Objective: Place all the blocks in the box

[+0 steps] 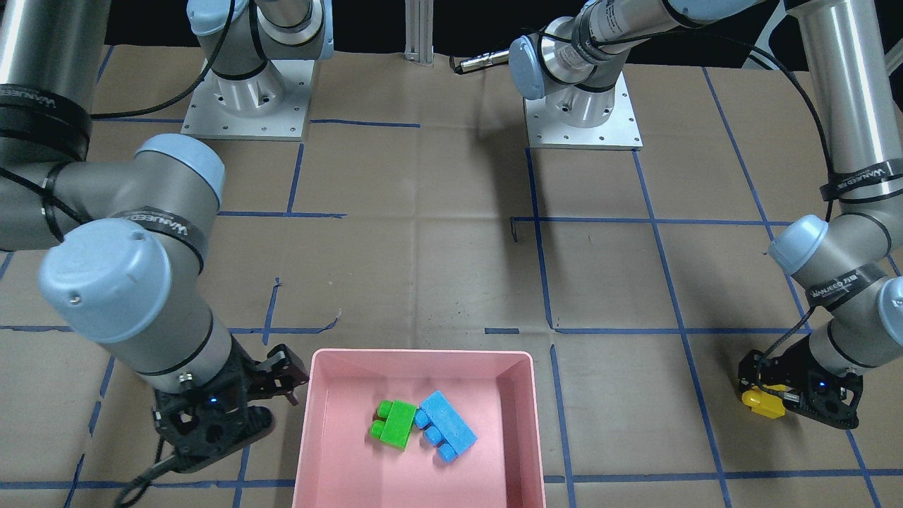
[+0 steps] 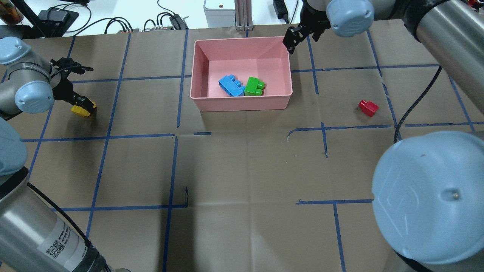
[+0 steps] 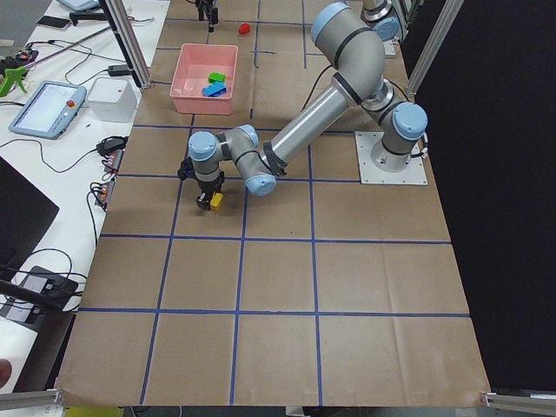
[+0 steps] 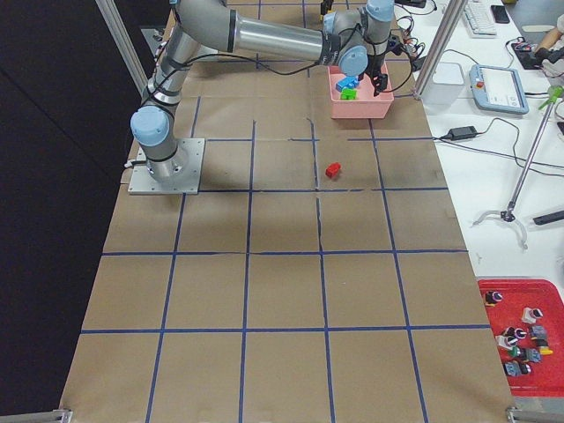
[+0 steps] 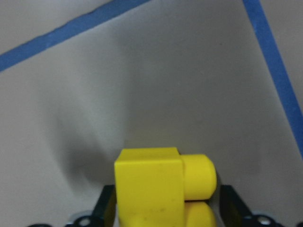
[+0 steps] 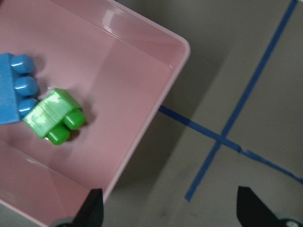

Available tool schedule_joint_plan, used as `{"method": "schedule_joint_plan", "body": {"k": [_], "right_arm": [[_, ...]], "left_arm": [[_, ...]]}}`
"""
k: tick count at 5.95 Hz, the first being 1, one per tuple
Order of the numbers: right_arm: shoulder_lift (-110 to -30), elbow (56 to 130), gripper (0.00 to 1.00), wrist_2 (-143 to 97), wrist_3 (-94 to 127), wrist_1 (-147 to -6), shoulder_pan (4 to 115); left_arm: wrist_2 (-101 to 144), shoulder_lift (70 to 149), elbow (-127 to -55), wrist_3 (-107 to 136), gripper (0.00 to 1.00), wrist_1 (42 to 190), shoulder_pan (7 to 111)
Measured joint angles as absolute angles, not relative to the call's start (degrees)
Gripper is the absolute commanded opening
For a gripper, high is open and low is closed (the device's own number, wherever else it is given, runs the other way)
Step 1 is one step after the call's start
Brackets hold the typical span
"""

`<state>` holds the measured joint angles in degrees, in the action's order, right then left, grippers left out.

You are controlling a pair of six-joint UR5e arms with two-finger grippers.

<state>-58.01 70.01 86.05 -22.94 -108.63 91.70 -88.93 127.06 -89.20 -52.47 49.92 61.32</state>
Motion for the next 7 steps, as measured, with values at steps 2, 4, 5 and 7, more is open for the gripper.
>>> {"method": "schedule_joint_plan", "body": {"k": [2,4,5,7], "right_arm": [[-60.26,73.33,0.99,92.14,-15.86,-106.02,87.04],[-64.44,84.52,0.99,93.43,-24.86,-111.01,81.59],[-66.26,90.76,0.99,90.6,-33.55,-116.22,78.95],[-66.51,98.79,0.99,85.05,-46.48,-123.33,75.77]], "left_arm": [[-89.2,126.82,-88.66,-52.59,0.26,49.97,61.27],[-89.33,124.87,-84.95,-51.72,0.26,53.23,61.26],[-89.31,123.74,-79.34,-48.84,0.26,60.46,61.34],[-88.83,123.61,-65.91,-35.24,0.26,78.55,62.73]]}}
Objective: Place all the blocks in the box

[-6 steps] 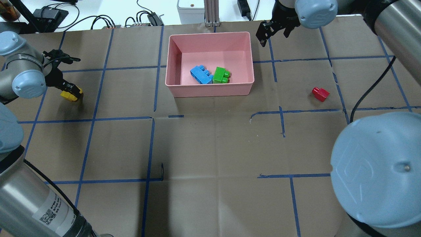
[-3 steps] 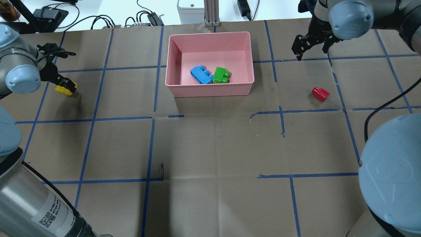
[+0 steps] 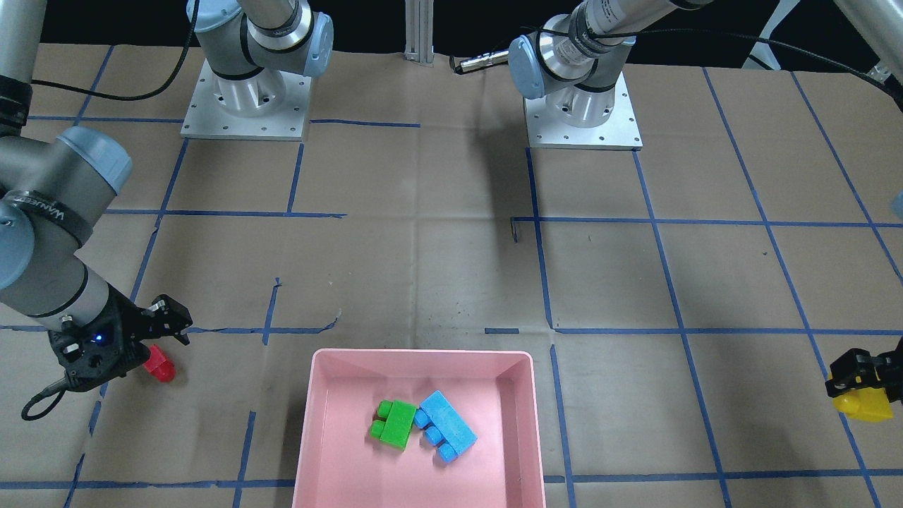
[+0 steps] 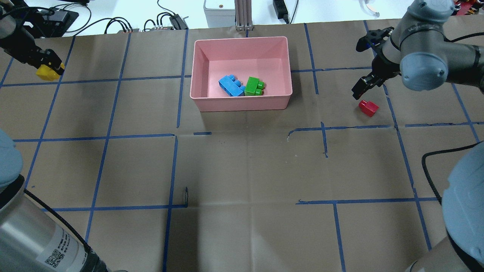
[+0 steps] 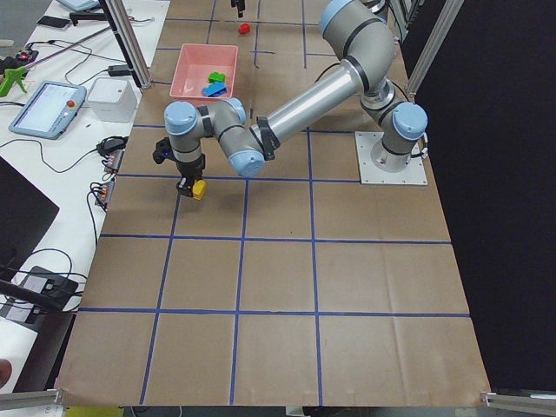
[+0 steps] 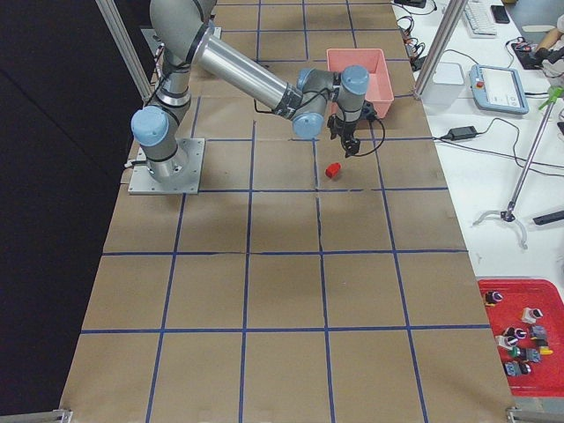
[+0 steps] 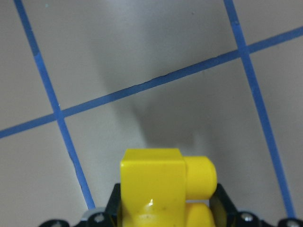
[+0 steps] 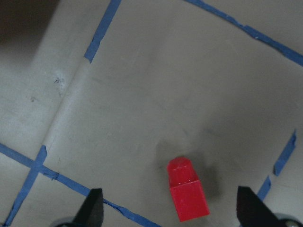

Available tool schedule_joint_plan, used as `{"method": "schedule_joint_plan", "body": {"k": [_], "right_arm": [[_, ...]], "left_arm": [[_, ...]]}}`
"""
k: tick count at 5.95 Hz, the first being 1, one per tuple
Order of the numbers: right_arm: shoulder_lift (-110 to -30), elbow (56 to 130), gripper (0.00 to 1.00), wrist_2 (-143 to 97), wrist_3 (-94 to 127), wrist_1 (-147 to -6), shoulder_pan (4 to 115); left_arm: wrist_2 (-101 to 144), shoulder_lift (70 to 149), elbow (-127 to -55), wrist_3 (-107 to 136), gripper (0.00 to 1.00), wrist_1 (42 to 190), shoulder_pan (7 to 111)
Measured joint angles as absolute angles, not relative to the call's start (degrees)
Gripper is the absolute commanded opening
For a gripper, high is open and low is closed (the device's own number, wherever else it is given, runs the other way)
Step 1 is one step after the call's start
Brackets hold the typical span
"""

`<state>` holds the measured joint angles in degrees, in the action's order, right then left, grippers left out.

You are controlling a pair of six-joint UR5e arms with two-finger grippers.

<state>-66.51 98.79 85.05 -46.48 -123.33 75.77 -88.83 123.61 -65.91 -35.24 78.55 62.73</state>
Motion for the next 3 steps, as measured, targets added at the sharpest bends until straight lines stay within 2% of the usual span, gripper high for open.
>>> {"method": "schedule_joint_plan", "body": {"k": [1,3], "right_arm": [[-66.27,101.36,0.99,84.43,-49.81,-126.71,74.83],[-64.65,103.0,0.99,84.28,-52.98,-131.44,73.36]], "left_arm": [[-88.02,123.85,-61.88,-27.74,0.26,83.95,65.27],[-84.95,124.63,-59.43,-8.61,0.26,85.62,75.53]]}}
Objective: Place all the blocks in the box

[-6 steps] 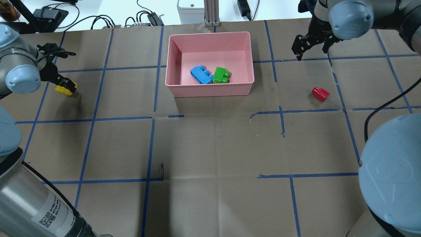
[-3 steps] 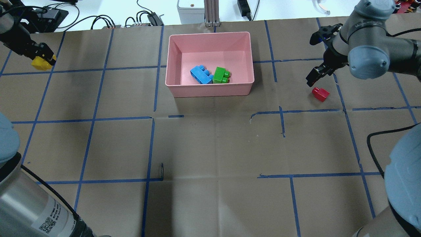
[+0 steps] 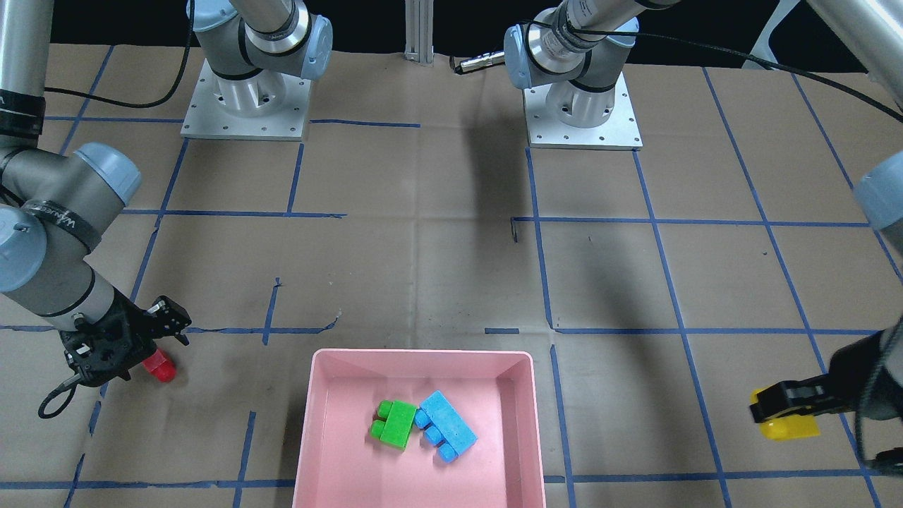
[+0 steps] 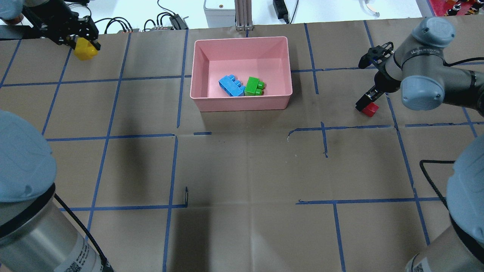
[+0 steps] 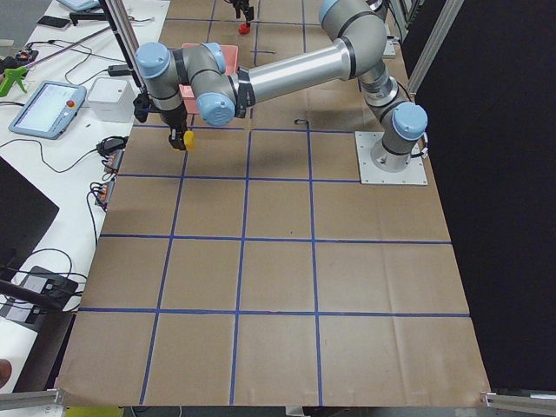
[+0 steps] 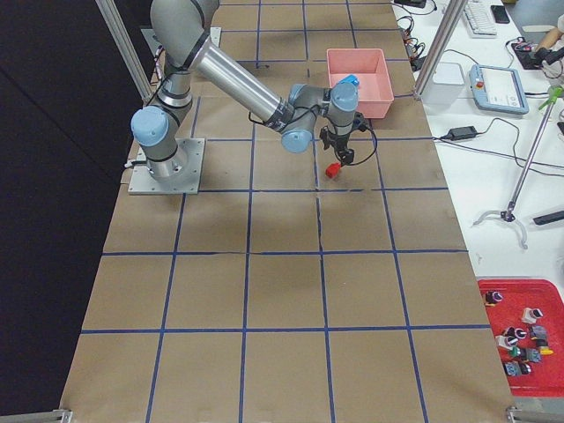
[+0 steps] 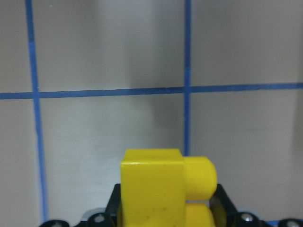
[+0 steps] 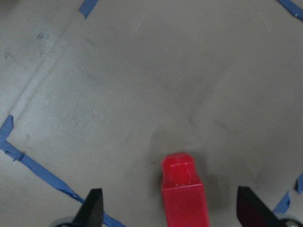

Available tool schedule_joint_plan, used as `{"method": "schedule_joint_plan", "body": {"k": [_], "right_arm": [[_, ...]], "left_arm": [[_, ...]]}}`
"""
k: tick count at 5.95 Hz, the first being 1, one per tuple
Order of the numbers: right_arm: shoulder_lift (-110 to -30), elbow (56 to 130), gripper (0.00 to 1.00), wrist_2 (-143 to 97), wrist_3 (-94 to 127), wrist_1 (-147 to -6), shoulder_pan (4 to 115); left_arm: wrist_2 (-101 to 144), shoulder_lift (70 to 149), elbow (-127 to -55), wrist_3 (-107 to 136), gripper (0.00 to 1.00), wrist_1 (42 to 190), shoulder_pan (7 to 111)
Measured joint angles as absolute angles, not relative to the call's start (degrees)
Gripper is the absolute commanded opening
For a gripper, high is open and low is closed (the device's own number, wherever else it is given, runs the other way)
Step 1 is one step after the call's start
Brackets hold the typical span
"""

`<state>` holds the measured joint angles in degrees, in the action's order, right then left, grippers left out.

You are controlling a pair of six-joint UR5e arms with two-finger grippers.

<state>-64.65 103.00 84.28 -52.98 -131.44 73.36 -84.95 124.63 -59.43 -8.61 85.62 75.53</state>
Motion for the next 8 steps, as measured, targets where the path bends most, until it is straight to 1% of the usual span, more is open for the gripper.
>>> {"method": "schedule_joint_plan", "body": {"k": [1,2,3,4,5,6,7,8], "right_arm": [[-63.7,103.16,0.98,84.29,-54.06,-132.55,72.86],[-63.05,103.2,0.76,84.26,-54.44,-132.87,72.66],[-62.96,103.12,0.43,84.3,-54.57,-132.69,72.62],[-63.04,103.05,0.2,84.36,-54.64,-132.3,72.6],[-63.04,103.1,0.07,84.4,-54.63,-132.02,72.6],[-63.2,103.09,0.05,84.55,-54.57,-131.84,72.57],[-63.77,102.36,0.04,84.7,-54.55,-130.86,72.53],[-64.77,99.03,0.04,84.7,-54.32,-126.05,72.62]], "left_arm": [[-84.47,125.49,-58.62,0.78,0.26,84.63,81.47],[-84.39,127.25,-57.52,9.35,0.26,83.0,87.1],[-84.61,129.76,-56.77,16.03,0.26,80.3,91.76],[-84.95,132.54,-56.48,21.41,0.26,77.11,95.53],[-85.07,134.66,-56.51,25.14,0.55,74.92,97.96],[-85.16,135.81,-56.75,27.66,0.99,73.95,99.55],[-85.34,136.18,-56.94,29.54,1.0,73.63,100.77],[-85.49,135.69,-56.93,30.26,1.0,73.91,101.21]]}}
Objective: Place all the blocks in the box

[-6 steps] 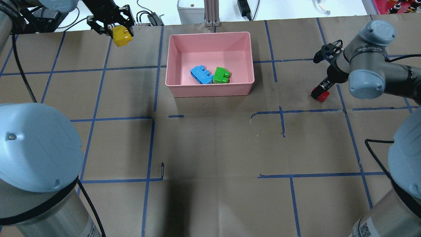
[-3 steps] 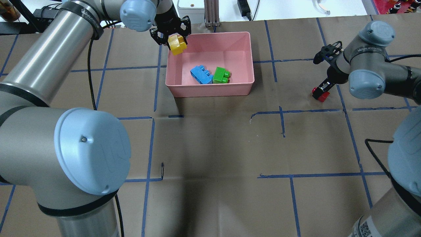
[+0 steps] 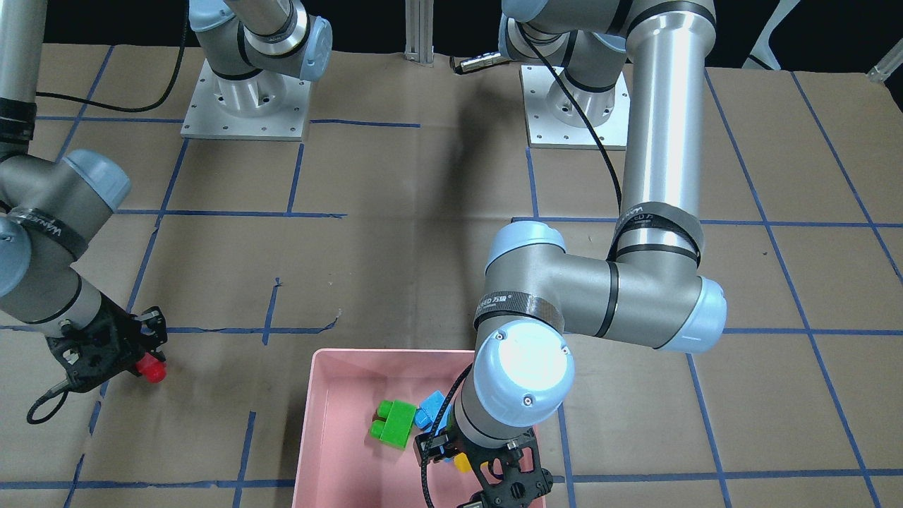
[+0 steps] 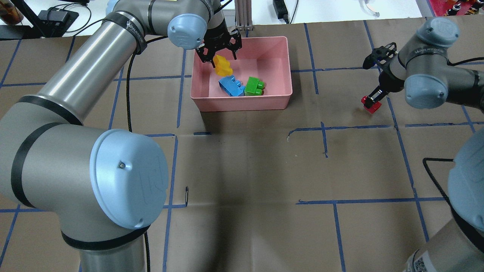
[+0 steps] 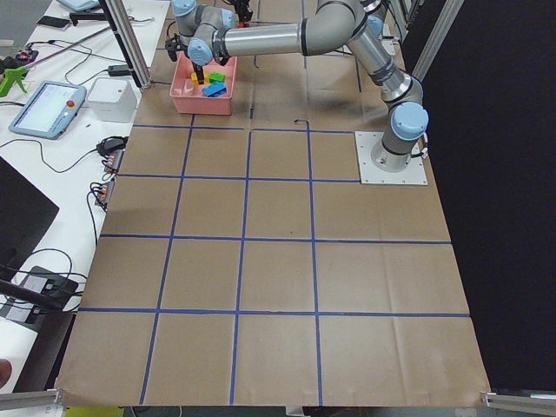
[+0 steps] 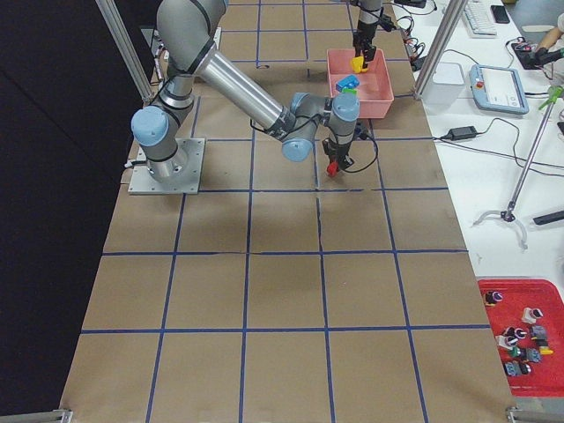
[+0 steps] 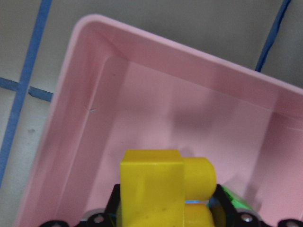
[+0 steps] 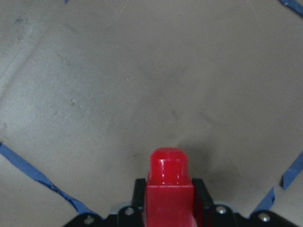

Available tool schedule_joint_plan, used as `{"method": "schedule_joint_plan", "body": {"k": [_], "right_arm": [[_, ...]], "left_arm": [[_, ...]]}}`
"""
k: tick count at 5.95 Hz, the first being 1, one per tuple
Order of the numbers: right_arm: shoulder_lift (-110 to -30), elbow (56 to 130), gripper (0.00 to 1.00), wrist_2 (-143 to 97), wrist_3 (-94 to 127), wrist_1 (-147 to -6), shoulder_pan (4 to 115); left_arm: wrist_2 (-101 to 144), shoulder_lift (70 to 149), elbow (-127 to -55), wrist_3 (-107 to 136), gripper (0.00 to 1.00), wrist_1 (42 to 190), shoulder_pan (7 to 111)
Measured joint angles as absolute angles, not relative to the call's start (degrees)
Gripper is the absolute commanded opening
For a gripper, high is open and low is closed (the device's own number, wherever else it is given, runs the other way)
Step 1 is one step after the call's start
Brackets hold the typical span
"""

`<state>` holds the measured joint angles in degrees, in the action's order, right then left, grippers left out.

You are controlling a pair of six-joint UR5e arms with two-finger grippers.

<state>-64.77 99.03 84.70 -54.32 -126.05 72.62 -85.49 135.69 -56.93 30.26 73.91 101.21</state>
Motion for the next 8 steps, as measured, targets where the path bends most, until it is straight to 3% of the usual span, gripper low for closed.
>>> {"method": "schedule_joint_plan", "body": {"k": [2,5,7,8], "right_arm": [[-65.71,87.65,0.04,83.75,-49.27,-110.79,73.76],[-65.04,77.38,0.03,79.66,-14.99,-104.85,85.47],[-60.5,71.43,0.05,76.18,6.19,-106.1,96.33],[-57.26,68.85,0.16,75.73,11.52,-108.03,99.9]], "left_arm": [[-86.01,131.02,-57.31,27.84,1.0,77.73,99.2],[-90.53,118.59,-60.7,7.81,1.0,89.92,89.16],[-91.31,107.81,-71.8,-0.53,0.99,89.96,87.69],[-91.12,102.42,-77.34,-4.05,0.99,88.99,87.19]]}}
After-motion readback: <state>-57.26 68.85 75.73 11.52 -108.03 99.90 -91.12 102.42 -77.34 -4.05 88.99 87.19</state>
